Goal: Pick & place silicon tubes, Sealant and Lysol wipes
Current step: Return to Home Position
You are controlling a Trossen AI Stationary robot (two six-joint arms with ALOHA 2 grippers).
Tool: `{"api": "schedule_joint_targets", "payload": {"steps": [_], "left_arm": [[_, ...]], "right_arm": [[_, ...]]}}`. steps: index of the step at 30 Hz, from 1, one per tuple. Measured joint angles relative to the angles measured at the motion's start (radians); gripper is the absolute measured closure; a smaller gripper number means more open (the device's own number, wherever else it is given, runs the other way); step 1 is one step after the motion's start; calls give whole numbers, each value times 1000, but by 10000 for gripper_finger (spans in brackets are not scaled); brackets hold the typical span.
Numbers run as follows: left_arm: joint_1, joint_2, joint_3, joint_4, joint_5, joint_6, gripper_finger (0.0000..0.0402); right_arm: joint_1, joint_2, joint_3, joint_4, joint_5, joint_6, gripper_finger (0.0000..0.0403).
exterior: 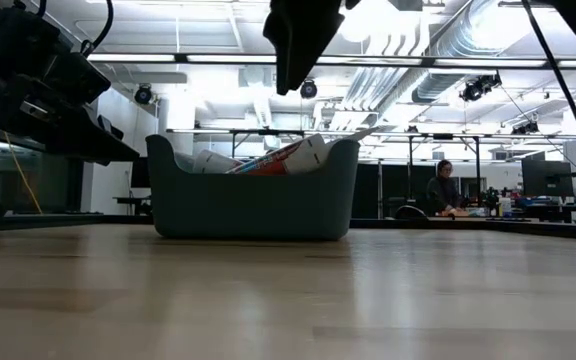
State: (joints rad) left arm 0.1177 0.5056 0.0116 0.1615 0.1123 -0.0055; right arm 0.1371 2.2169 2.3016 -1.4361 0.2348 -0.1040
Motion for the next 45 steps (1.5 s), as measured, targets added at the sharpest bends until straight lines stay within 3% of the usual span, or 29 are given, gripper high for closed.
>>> {"api": "schedule_joint_targets", "payload": {"steps": [9,12,16,23,31,40,45], "left_arm": [[0,0,0,0,0,0,401],[0,0,0,0,0,0,401],[0,0,0,-6,0,0,401],[0,0,0,-7,0,0,401],[0,0,0,-7,0,0,401],[0,0,0,-7,0,0,401],[0,0,0,-7,0,0,401]], "right_arm": [[28,-20,-6,-69,1,89,234],[35,-47,-64,-54,-2,108,271],[35,-150,-278,97,-4,123,316],[32,-407,-808,599,-59,122,394],[31,-667,-1221,1028,-7,123,393],[13,-954,-1552,1326,28,69,400],[-13,-1114,-1726,1404,24,78,399]]}}
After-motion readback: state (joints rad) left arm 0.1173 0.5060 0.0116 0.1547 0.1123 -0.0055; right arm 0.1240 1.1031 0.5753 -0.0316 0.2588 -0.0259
